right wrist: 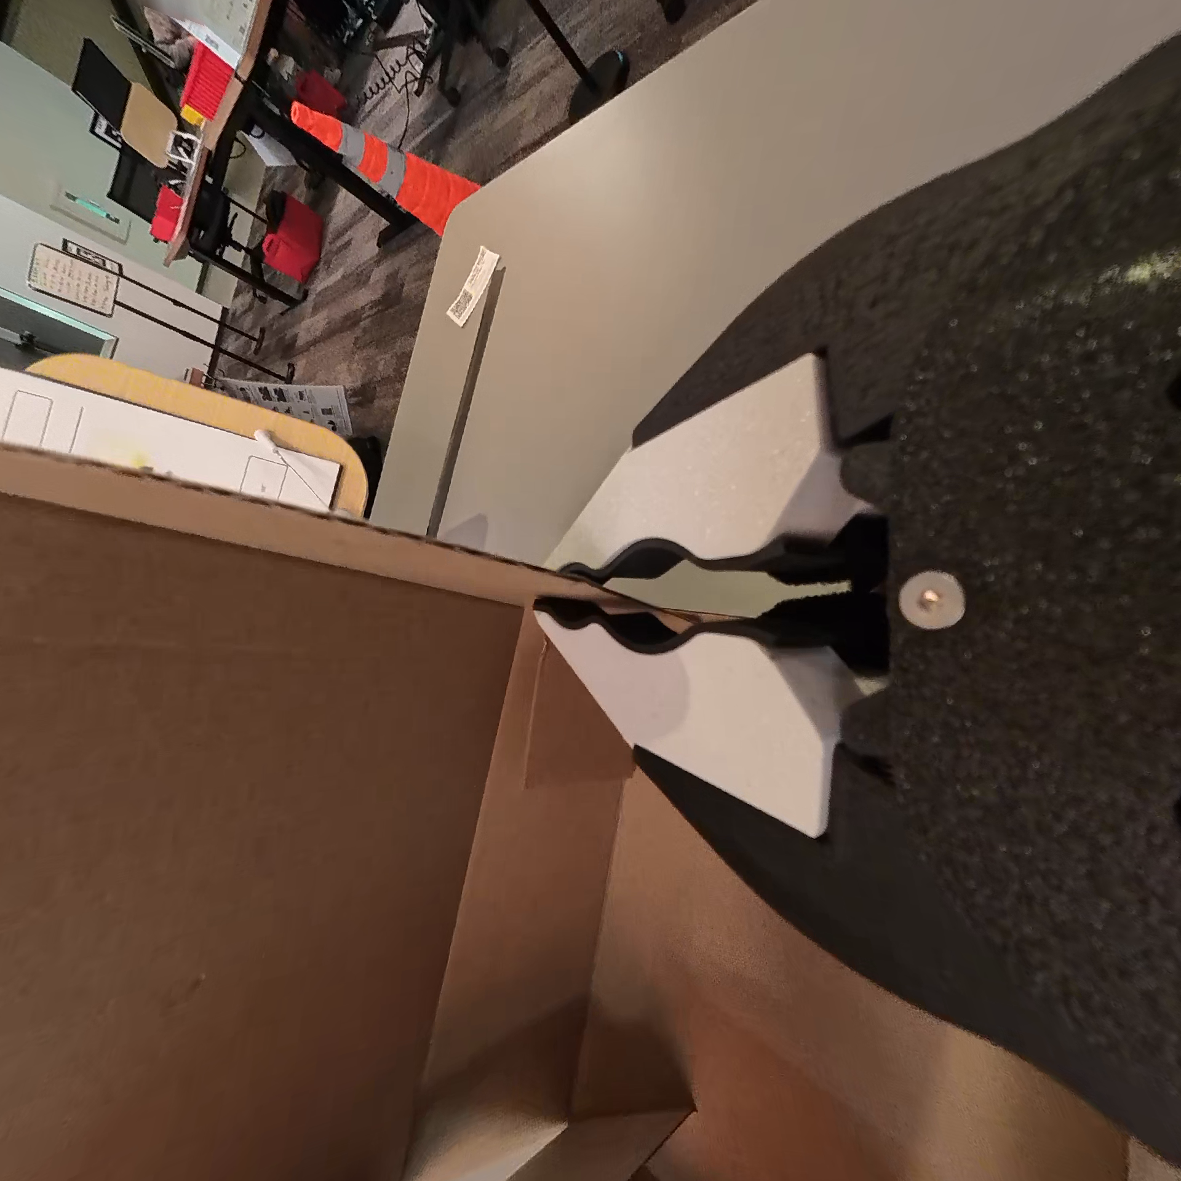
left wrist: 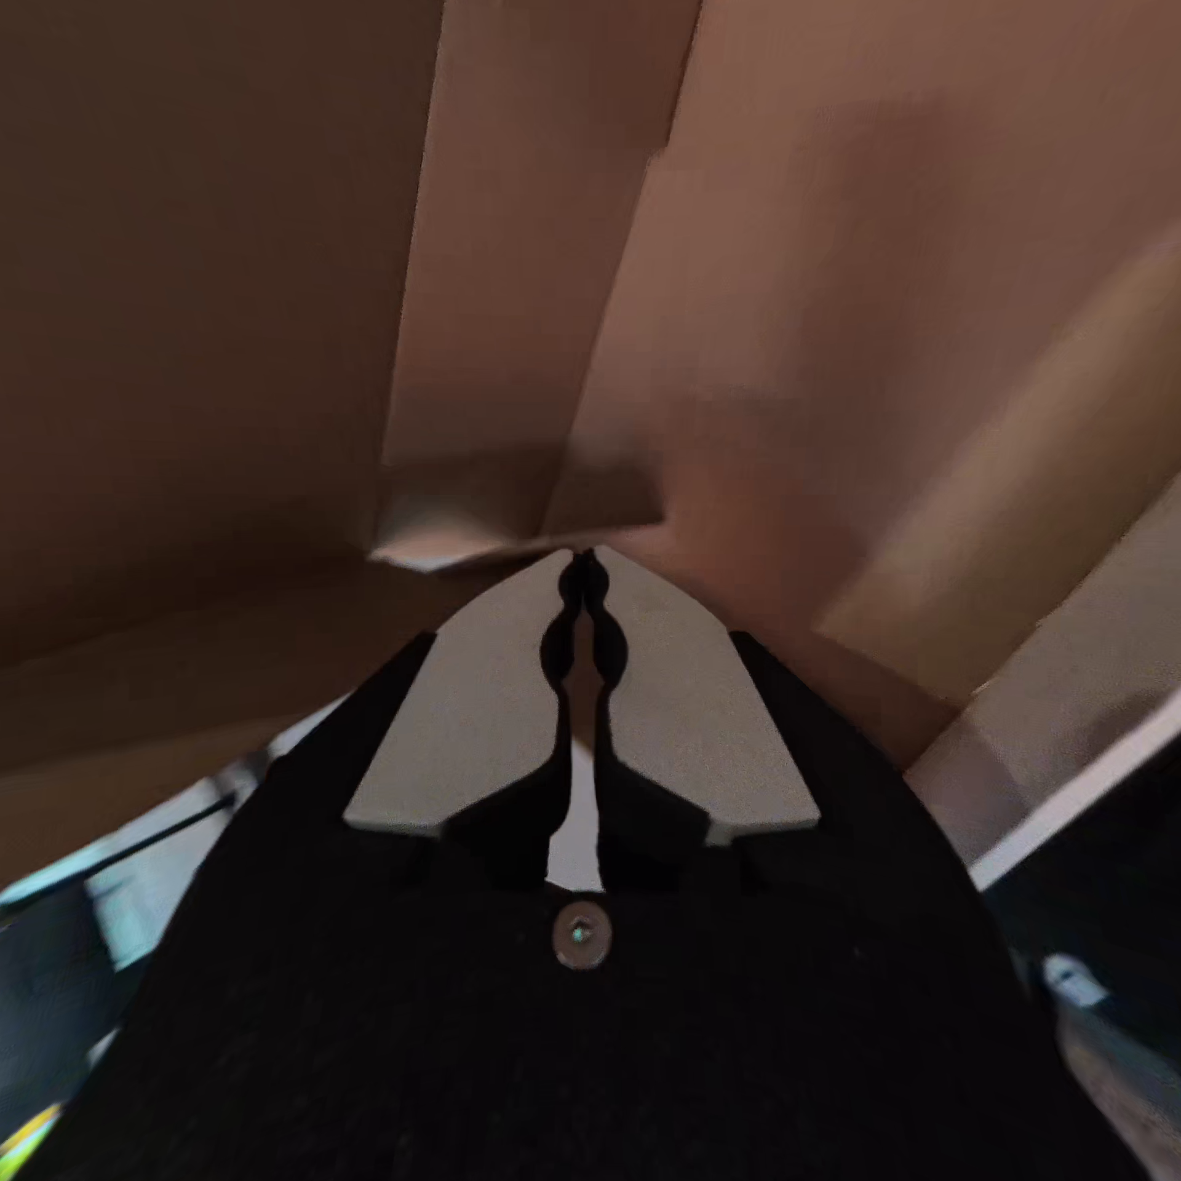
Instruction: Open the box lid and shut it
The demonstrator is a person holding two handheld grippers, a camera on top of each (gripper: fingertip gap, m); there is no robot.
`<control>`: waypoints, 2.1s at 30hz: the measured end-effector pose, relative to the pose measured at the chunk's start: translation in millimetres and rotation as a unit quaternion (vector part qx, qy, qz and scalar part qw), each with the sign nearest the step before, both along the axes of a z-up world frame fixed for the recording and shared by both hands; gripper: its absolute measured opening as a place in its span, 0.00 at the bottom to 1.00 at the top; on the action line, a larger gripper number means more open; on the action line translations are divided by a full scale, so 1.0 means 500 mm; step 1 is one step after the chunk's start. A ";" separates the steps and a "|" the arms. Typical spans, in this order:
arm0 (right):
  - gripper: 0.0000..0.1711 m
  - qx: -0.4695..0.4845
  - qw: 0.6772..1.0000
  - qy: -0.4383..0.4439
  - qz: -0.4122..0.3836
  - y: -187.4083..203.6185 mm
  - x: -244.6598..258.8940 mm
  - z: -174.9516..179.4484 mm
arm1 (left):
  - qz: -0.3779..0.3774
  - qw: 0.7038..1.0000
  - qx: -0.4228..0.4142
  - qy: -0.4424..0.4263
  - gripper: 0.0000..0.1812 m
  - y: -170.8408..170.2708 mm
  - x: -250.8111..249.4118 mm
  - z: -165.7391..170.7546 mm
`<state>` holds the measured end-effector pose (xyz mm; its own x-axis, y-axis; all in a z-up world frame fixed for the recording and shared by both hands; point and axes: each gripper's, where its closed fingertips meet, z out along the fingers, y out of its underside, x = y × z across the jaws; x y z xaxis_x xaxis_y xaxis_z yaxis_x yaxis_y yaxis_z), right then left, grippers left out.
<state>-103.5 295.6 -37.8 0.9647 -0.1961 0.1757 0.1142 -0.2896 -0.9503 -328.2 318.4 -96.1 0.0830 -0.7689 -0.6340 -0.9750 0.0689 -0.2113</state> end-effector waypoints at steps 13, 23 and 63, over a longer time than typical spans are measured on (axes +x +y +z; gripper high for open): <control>0.01 -0.016 0.999 -0.024 0.036 0.022 -0.009 -0.005 | 0.042 0.969 0.114 0.216 0.00 0.153 -0.030 -0.144; 0.01 -0.026 0.999 -0.024 0.039 0.031 0.004 -0.004 | 0.066 0.983 0.108 0.132 0.00 0.194 0.022 -0.162; 0.02 -0.033 0.995 -0.060 0.071 0.049 -0.005 -0.013 | 0.211 0.972 0.102 -0.008 0.00 0.250 0.018 -0.157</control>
<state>-106.0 319.8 -44.3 0.9533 -0.0444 0.2987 0.2692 -0.3237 -0.9071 -319.3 443.6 -174.6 0.3745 -0.5231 -0.7656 -0.9224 -0.2944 -0.2501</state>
